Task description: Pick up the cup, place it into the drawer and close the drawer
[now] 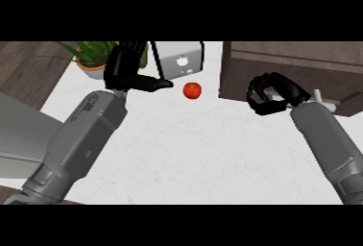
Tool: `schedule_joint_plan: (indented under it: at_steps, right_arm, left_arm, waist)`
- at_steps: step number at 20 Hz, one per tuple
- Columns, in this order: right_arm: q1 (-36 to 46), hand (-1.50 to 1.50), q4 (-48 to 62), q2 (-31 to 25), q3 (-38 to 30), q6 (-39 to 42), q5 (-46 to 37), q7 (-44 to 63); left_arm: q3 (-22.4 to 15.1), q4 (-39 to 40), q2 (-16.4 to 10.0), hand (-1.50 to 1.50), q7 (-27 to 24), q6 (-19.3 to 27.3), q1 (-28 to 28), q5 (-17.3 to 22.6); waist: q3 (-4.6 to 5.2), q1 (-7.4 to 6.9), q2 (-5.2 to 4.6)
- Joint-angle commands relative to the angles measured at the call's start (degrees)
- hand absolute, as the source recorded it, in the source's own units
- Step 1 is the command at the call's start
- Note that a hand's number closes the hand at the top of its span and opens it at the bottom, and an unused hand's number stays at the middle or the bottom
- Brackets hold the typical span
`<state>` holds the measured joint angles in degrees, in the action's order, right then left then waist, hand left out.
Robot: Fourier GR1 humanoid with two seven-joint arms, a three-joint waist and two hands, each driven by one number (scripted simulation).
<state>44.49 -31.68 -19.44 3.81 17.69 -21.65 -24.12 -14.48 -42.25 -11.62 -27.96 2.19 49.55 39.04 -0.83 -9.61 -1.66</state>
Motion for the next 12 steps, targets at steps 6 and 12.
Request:
schedule_joint_plan:
  at_steps: [6, 12]
  right_arm:
    - [9.38, 1.50, 0.92, -7.56, -6.10, -2.75, 2.05, 4.17]
    - [8.79, 1.50, -0.79, -8.62, -6.35, -0.21, 3.26, 4.20]
  left_arm:
    - [-0.15, -1.55, -0.70, -1.50, 0.15, -2.25, -2.39, 0.55]
    - [-0.59, -2.23, -0.52, -1.50, 0.06, -3.63, -3.87, 0.72]
  waist:
    - [0.62, -2.57, -1.25]
    - [0.67, -3.18, -1.49]
